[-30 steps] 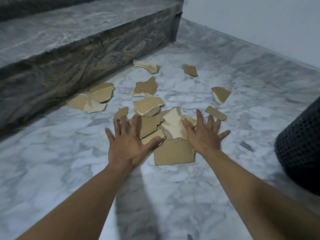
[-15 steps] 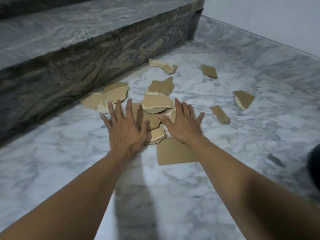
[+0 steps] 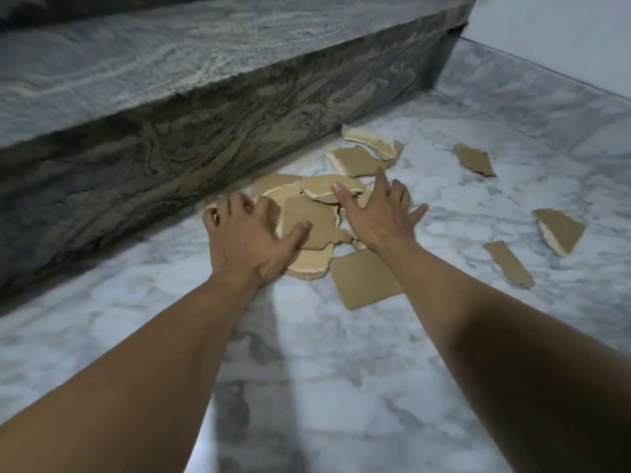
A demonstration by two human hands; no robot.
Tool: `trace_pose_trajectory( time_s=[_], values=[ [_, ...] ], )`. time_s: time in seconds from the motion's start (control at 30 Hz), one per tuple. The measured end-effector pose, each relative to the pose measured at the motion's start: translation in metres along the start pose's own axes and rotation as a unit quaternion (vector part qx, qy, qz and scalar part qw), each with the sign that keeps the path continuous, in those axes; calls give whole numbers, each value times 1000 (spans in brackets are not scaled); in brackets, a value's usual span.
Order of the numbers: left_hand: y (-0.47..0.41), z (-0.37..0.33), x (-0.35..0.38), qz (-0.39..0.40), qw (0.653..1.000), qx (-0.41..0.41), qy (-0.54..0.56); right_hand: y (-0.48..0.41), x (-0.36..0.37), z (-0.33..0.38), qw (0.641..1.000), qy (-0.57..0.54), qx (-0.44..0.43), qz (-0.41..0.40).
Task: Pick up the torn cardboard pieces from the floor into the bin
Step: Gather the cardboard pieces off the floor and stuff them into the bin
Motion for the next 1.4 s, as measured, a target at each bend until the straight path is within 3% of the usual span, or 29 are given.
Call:
trace_pose_trajectory(
  time_s=[0.13,0.23,0.33,0.47,0.57,0.67,0.8,0.87,0.97,1.17,1.4],
  values=[
    [-12,5,20,63,998,-14,28,1,8,29,993,26,-112,-10],
    [-17,5,18,62,998,-9,-1,11,-2,32,990,22,-128,-63],
    [-17,5,8,41,999,-5,-21,12,-3,32,994,21,-99,-31],
    [-6,13,8,21,999,-29,25,11,-3,24,996,-3,19,89],
    [5,13,10,24,999,-41,8,21,-3,28,989,-23,30,145],
    [16,10,1,14,998,-60,-8,32,1,33,987,-41,16,156],
    [35,11,-5,-8,995,-93,30,47,-2,27,968,-174,52,172],
    [47,9,0,1,995,-83,60,56,4,27,969,-160,58,180],
    [63,1,-4,-6,996,-56,66,71,6,28,978,-105,58,170],
    [97,-7,-14,5,992,-81,93,108,-8,27,962,-218,31,160],
    [127,-22,-10,47,973,-80,210,160,-15,4,976,-216,-8,26]
  ],
)
Point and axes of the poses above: each hand's wrist, its own y-axis away from the middle knuckle, its own x-axis out of the palm, z = x × y, the point moved 9 cm from there along -y, towards the middle knuckle, and after that the axes turned 10 degrees about y, right-handed, at the moved point
